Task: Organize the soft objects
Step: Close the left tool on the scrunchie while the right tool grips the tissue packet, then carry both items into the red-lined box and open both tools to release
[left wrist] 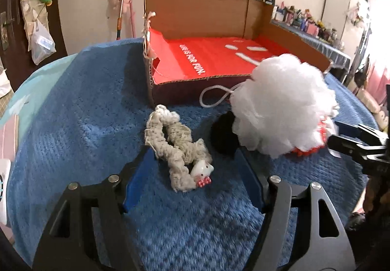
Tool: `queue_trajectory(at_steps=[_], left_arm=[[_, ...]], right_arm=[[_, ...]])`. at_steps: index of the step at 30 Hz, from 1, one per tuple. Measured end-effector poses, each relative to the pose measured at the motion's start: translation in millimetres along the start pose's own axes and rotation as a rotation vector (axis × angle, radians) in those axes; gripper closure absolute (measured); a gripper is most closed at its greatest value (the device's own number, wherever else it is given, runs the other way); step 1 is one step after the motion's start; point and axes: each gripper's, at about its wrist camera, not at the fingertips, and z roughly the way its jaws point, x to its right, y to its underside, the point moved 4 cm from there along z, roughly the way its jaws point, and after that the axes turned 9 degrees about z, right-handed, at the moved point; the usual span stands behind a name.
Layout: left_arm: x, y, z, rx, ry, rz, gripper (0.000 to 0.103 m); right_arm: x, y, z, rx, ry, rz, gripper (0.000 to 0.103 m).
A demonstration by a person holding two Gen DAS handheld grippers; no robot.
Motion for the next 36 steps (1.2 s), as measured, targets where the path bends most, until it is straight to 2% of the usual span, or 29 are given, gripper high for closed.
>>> queue_trajectory(at_steps=[4, 6, 7, 8, 9, 11, 14, 21, 25, 31, 36], left_arm=[[-4, -3, 12, -0.025, 0.029, -0.037, 0.038], [-3, -4, 12, -0.018, 0.038, -0.034, 0.065], [-3, -3, 11, -0.019, 0.042, -0.034, 0.070], [-3, -3, 11, -0.016, 0.046, -0.035, 0.071], [-2, -3, 9, -0.009, 0.042, -0.037, 0.073], [-1, -2, 5, -0.002, 0.037, -0.034, 0.074], [0, -1, -2, 0.006, 0.038, -0.042, 0.076], [0, -6, -26, 0.053, 0.031, -0.038, 0.076], [1, -26, -42, 0.101, 0.049, -0.018, 0.076], [2, -79, -40, 0.154, 0.090, 0.028, 0.076], [3, -122, 2, 0.109, 0.118, 0.065, 0.076]], right_arm=[[1, -3, 6, -0.003, 0.002, 0.000, 0.030], [-1, -4, 8, -0.004, 0.012, -0.021, 0.032], [-3, -3, 9, -0.001, 0.019, -0.035, 0.043], [-5, -3, 9, 0.004, 0.018, -0.047, 0.056], [-7, -2, 9, 0.006, 0.017, -0.060, 0.058], [-10, -2, 6, 0.026, 0.028, -0.083, 0.072], [-9, -2, -2, 0.048, 0.009, -0.079, 0.078], [-6, -7, -16, 0.085, 0.001, -0.067, 0.079], [-7, -19, -27, 0.110, -0.014, -0.065, 0.079], [-9, -70, -30, 0.153, -0.020, -0.109, 0.079], [0, -123, -1, 0.115, 0.039, -0.148, 0.079]])
